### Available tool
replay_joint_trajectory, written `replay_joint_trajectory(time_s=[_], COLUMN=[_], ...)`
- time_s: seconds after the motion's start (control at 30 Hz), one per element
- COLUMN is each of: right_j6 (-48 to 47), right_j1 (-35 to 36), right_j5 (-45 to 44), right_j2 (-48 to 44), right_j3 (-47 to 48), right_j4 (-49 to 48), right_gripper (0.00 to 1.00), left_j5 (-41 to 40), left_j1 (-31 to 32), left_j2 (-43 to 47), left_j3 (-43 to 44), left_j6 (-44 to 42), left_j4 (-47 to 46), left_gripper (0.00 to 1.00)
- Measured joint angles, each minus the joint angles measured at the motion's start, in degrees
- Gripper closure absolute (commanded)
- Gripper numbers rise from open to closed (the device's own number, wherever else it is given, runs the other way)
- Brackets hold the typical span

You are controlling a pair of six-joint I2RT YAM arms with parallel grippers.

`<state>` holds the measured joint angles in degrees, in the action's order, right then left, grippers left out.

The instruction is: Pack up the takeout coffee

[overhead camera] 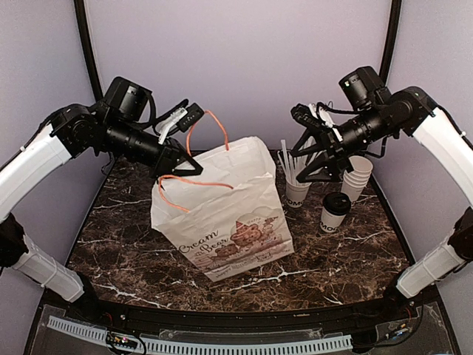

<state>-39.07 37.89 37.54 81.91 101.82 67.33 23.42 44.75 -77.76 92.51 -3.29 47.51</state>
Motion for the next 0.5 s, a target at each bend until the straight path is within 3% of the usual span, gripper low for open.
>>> replay_joint_trajectory(time_s=[0.3, 0.37, 0.4, 0.43, 0.5], right_j6=[-0.09, -0.11, -0.11, -0.13, -0.15], right_j1=[3.80, 5.81, 6.86, 7.89, 9.49], right_j5=[0.81, 0.76, 0.72, 0.76, 0.74], right_j2=[0.13, 0.44, 0.74, 1.11, 2.16], right_j3=[3.85, 4.83, 5.20, 5.31, 5.31], right_j4=[1.16, 1.31, 1.31, 1.31, 1.46], right_gripper=[0.24, 0.24, 0.24, 0.24, 0.24], left_j5=[7.02, 7.65, 7.69, 7.67, 6.12], left_j1=[-1.27, -1.53, -1.55, -1.62, -1.62], left_j2=[-4.81, -5.14, -5.31, -5.62, -6.36], left_j3=[3.78, 3.78, 3.76, 3.76, 3.76], left_j6=[1.53, 1.73, 1.84, 1.97, 2.38], left_j4=[6.34, 6.99, 7.19, 7.34, 7.65], left_gripper=[1.00, 0.74, 0.51, 0.37, 0.29])
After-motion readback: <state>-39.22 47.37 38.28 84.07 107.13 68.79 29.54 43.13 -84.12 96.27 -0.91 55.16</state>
